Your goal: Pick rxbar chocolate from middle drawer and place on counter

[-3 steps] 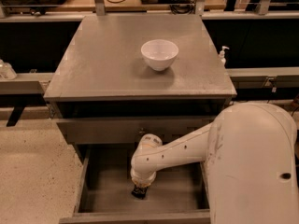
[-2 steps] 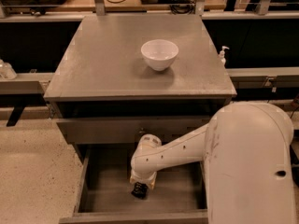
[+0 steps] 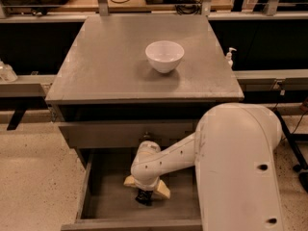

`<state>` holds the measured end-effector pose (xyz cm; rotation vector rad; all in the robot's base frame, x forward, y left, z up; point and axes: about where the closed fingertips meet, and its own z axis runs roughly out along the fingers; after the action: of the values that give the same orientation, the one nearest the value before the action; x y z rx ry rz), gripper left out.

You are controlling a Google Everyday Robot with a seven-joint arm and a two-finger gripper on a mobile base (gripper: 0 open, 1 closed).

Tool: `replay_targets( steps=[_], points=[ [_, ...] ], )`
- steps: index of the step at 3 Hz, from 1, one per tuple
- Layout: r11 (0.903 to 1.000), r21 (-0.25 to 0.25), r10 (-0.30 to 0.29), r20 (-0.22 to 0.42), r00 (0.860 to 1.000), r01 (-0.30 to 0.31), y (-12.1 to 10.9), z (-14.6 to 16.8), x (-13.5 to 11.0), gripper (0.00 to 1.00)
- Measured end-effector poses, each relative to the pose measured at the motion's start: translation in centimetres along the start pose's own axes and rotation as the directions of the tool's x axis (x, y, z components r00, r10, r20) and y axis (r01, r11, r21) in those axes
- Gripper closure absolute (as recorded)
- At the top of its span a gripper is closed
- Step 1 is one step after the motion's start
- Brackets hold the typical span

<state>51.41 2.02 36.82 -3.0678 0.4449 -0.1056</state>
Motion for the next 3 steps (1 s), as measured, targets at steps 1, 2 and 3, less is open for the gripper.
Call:
replay_targets(
  steps=[1,2,3],
  points=[
    [0.9996,-0.020,0.020,0.004,1.000,-0.020,0.46,1.07,0.17,0.00],
    [0.9992,-0.024,0.033,0.007,0.999,-0.033,0.80,1.35,0.21,0.00],
    [0.9987,-0.036,0.036,0.021,0.999,-0.036,0.76,2.05,0.06,0.00]
  ],
)
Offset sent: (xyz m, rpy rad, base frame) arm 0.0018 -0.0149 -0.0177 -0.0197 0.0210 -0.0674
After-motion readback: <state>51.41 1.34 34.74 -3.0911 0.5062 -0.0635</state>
